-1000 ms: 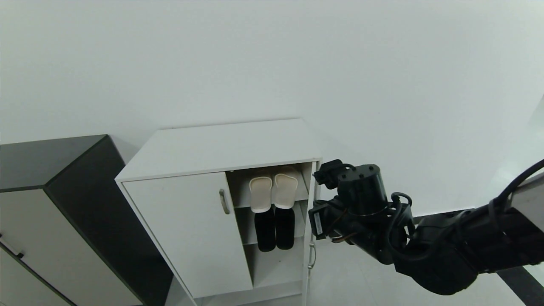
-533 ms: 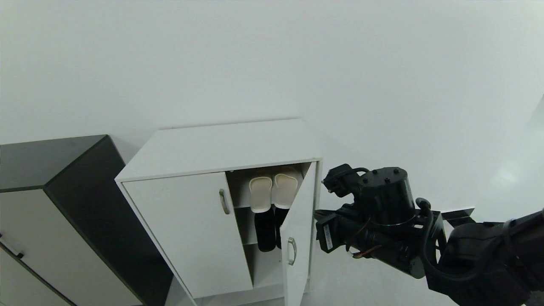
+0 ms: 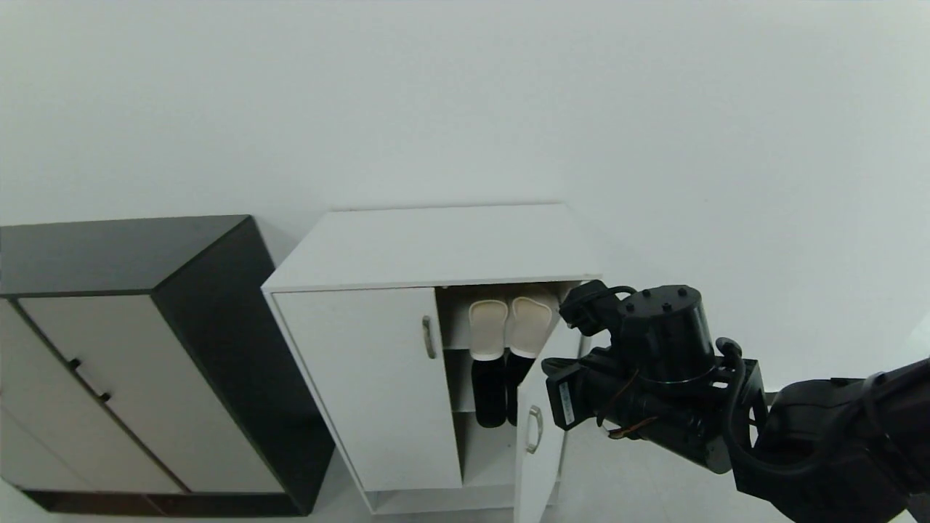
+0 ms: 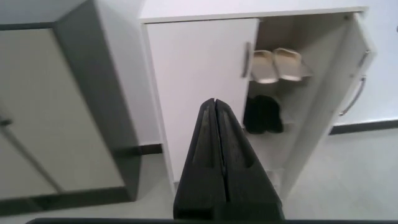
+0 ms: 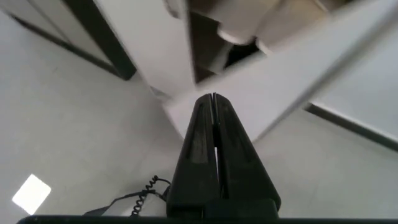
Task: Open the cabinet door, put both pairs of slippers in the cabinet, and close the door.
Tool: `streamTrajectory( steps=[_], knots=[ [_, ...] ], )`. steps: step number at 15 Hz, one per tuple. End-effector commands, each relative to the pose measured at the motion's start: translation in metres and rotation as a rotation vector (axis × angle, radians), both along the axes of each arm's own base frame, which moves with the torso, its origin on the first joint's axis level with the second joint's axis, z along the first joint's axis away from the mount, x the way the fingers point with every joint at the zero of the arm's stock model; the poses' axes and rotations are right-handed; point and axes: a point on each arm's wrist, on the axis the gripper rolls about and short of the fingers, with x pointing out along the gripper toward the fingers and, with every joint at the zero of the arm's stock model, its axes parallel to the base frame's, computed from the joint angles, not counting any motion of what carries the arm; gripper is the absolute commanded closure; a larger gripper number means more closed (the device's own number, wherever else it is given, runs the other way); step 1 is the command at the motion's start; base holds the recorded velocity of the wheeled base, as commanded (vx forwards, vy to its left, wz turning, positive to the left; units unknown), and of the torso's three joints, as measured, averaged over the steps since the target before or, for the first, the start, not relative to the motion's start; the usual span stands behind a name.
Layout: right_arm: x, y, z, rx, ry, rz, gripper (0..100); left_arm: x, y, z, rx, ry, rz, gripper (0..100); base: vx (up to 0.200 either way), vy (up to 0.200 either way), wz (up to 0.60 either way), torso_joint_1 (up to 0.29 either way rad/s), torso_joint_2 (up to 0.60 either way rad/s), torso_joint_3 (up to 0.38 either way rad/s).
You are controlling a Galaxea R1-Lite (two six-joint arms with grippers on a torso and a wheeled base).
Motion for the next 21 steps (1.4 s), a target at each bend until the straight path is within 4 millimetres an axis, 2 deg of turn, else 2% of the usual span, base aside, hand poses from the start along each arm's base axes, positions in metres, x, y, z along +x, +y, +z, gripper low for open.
streamTrajectory(
  steps=[1, 5, 7, 10, 13, 21],
  knots=[
    [0.001, -0.002, 0.001, 0.006, -0.008, -0.009, 100, 0.000, 0.000, 0.000, 0.000, 0.001, 0.000, 100, 0.000, 0.000, 0.00, 0.000, 0.00, 0.000],
    [0.007, -0.014, -0.001, -0.012, -0.053, -0.054, 100, 0.000, 0.000, 0.000, 0.000, 0.002, 0.000, 100, 0.000, 0.000, 0.00, 0.000, 0.00, 0.000],
    [0.009, -0.027, -0.003, -0.053, -0.061, -0.106, 100, 0.000, 0.000, 0.000, 0.000, 0.002, 0.000, 100, 0.000, 0.000, 0.00, 0.000, 0.00, 0.000],
    [0.005, -0.033, -0.016, -0.099, -0.028, -0.102, 100, 0.000, 0.000, 0.000, 0.000, 0.001, 0.000, 100, 0.000, 0.000, 0.00, 0.000, 0.00, 0.000],
    [0.009, -0.029, -0.034, -0.127, 0.014, -0.094, 100, 0.000, 0.000, 0.000, 0.000, 0.001, 0.000, 100, 0.000, 0.000, 0.00, 0.000, 0.00, 0.000],
    [0.028, -0.011, -0.059, -0.096, -0.015, -0.075, 100, 0.000, 0.000, 0.000, 0.000, 0.001, 0.000, 100, 0.000, 0.000, 0.00, 0.000, 0.00, 0.000]
  ],
)
